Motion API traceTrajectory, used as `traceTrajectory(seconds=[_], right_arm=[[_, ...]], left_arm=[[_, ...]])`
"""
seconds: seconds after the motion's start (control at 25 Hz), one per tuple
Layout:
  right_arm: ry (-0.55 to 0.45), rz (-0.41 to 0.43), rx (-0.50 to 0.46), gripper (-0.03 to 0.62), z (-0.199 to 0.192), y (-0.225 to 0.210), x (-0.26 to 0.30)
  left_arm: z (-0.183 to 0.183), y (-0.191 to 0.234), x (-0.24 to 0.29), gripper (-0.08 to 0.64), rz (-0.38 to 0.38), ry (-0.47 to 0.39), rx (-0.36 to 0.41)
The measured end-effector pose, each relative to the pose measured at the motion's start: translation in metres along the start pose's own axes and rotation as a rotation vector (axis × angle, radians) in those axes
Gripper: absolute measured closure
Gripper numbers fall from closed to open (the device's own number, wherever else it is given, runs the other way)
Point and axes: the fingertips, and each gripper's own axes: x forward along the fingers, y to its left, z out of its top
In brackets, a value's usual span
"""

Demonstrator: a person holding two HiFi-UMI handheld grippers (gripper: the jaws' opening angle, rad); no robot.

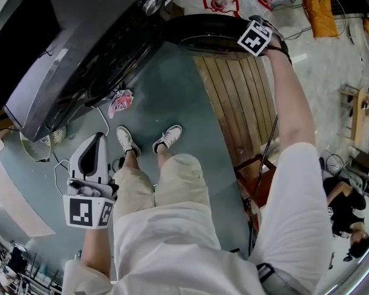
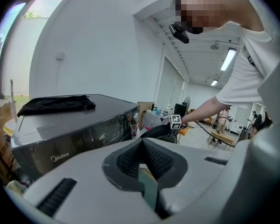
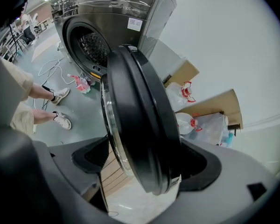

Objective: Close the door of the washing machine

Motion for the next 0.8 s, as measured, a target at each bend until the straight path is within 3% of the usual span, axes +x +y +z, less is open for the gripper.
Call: traceTrajectory(seconds=[0.32, 0.56, 0.8], right_arm=[[0.087, -0.009, 0.044, 0.17, -0.026, 0.02, -0.004], [0.041, 0.012, 0.071, 0.17, -0.021, 0.042, -0.009], [0.027, 0.021, 0.164, 0.17, -0.026, 0.058, -0.015]], left_arm=[[-0.007, 0.011, -0.012, 0.554, -0.024, 0.003, -0.012], [-0.012, 0.014, -0.016, 0.554, -0.048, 0.005, -0.013], [-0.015, 0.013, -0.019, 0.554, -0.078, 0.011, -0.011]])
